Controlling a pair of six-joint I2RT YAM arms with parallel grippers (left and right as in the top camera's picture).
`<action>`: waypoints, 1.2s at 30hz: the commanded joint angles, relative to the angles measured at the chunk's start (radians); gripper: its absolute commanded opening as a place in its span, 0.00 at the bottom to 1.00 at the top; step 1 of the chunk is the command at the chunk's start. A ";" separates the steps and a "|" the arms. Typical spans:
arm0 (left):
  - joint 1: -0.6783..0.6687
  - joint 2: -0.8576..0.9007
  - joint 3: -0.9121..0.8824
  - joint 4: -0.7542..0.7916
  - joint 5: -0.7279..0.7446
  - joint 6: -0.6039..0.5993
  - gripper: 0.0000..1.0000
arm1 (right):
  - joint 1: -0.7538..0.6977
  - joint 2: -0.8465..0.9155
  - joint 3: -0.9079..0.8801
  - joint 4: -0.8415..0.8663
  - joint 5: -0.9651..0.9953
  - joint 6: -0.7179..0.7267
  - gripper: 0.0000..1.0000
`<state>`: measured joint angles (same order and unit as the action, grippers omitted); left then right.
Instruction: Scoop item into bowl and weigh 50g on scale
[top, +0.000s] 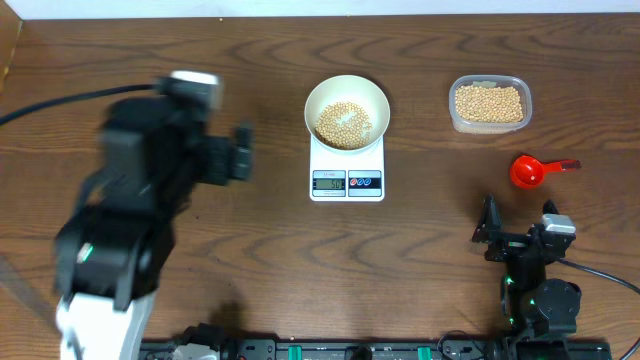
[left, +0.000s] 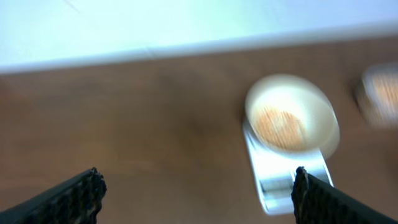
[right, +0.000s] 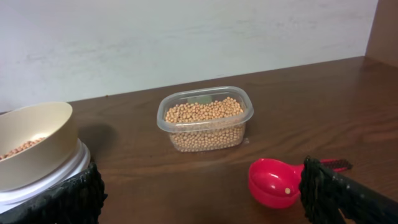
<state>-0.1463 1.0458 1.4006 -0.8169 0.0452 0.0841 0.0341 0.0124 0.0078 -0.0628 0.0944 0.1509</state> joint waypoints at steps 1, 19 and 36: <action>0.082 -0.082 -0.076 0.065 -0.034 0.039 0.98 | 0.009 -0.008 -0.003 -0.002 0.005 -0.010 0.99; 0.203 -0.622 -0.940 0.847 -0.064 0.043 0.98 | 0.009 -0.008 -0.003 -0.002 0.005 -0.010 0.99; 0.229 -0.983 -1.317 0.892 -0.109 0.043 0.98 | 0.009 -0.008 -0.003 -0.002 0.005 -0.010 0.99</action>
<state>0.0772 0.1066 0.1200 0.0784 -0.0444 0.1127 0.0341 0.0120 0.0074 -0.0628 0.0944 0.1486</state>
